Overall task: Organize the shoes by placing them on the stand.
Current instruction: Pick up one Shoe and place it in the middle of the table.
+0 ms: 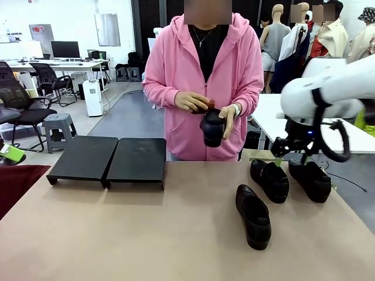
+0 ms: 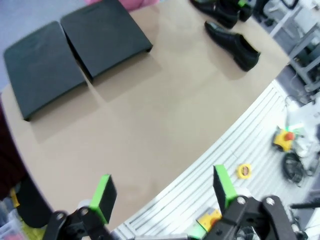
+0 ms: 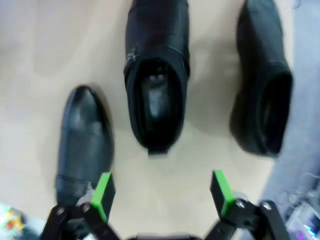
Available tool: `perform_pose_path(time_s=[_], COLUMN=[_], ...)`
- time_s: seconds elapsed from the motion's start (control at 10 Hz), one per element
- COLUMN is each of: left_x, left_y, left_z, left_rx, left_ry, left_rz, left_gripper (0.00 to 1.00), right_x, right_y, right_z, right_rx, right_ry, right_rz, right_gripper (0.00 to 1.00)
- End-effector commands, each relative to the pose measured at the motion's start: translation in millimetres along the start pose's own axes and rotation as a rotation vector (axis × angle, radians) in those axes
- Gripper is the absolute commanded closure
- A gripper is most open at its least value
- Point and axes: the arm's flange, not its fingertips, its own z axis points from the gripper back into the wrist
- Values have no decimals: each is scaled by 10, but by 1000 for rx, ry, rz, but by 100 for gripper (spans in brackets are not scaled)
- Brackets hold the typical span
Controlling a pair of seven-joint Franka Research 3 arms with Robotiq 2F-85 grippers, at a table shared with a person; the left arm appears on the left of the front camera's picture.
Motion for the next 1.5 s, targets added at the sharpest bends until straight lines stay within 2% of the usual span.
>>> perform_pose_path(time_s=[0.0, 0.1, 0.4, 0.7, 0.8, 0.9, 1.0, 1.4], left_x=[-12, -12, -12, -12, -12, -12, -12, -12], left_y=[9, 9, 9, 9, 9, 9, 9, 9], left_z=[9, 9, 9, 9, 9, 9, 9, 9], left_rx=[-13, -13, -13, -13, -13, -13, -13, -13], left_ry=[-2, -2, -2, -2, -2, -2, -2, -2], left_rz=[-12, -12, -12, -12, -12, -12, -12, -12], left_gripper=[0, 0, 0, 0, 0, 0, 0, 0], right_x=[551, 651, 642, 630, 620, 584, 562, 573], right_y=[-105, -146, -281, -350, -357, -347, -346, -293], right_z=[9, -128, -338, -642, -743, -785, -791, -796], right_rx=[-30, -35, -7, 11, 4, 14, 24, 32], right_ry=[137, 158, 241, 251, 234, 224, 205, 205], right_rz=[0, -10, 8, -18, -18, -13, -18, 0], right_gripper=[0, 0, 0, 0, 30, 90, 100, 100])
